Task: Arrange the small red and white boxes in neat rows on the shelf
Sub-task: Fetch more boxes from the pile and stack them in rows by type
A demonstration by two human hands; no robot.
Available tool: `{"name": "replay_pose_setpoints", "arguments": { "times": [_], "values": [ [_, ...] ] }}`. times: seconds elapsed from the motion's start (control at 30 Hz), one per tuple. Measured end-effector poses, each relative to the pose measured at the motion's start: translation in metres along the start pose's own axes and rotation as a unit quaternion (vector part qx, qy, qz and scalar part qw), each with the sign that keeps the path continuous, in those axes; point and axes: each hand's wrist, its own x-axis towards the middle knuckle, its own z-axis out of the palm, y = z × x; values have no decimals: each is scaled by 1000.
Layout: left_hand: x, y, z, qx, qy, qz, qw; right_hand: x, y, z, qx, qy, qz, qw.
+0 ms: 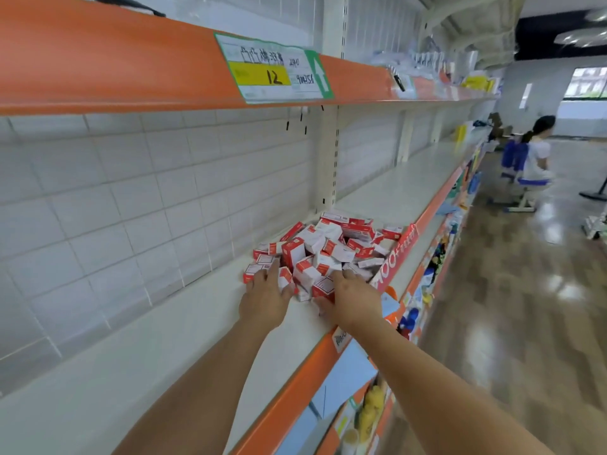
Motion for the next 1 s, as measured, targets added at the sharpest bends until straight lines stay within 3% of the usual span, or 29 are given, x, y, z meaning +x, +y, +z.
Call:
{"name": "replay_pose_setpoints", "arguments": {
  "times": [0.2, 0.47, 0.7, 1.0],
  "values": [
    [8, 4, 1, 13, -30, 0, 999, 13, 0, 7, 0, 4, -18, 1000],
    [-12, 6, -8, 46, 28, -31, 998, 8, 5, 8, 42, -6, -76, 996],
    [-78, -9, -23, 58, 81, -105, 990, -18, -13, -3, 81, 5, -182, 980],
    [-187, -50, -74, 100, 124, -189, 969, -77, -92, -9, 93, -29, -297, 950]
  ]
}}
